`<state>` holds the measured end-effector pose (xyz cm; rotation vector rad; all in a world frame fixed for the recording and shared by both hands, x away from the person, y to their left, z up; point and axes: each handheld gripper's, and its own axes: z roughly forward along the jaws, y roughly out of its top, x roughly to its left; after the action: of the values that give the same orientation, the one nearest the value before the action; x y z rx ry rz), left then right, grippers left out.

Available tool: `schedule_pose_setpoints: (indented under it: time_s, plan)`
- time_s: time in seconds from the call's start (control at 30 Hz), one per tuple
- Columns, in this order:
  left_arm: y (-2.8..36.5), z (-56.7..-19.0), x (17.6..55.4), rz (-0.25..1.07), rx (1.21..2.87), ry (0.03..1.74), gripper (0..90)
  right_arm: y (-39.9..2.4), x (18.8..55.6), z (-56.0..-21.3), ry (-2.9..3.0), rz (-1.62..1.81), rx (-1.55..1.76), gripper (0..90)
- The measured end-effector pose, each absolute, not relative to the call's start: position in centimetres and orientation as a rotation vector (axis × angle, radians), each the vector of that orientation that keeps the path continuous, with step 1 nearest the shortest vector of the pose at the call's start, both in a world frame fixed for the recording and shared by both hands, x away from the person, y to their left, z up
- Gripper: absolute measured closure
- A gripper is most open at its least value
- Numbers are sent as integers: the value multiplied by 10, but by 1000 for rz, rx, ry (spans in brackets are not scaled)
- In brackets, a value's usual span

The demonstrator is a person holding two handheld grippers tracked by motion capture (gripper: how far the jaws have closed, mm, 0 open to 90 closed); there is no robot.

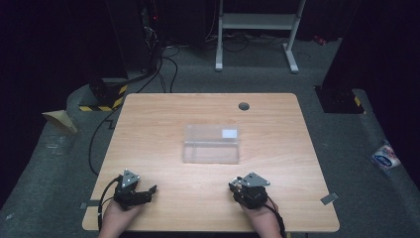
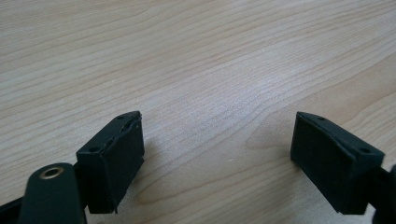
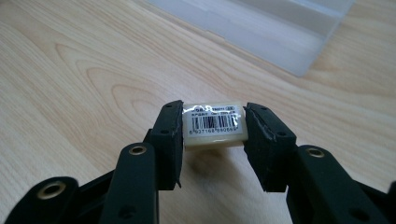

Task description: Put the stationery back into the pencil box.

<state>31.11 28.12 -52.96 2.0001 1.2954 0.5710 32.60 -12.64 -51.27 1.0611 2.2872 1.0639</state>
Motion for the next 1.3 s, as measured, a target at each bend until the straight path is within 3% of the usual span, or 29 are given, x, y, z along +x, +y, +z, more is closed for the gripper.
schedule_pose_setpoints:
  time_s: [1.3]
  plan:
    - [279, -530, 313, 572, 1996, 1304, 147, -67, 365, -475, 2264, 1120, 1003, 582]
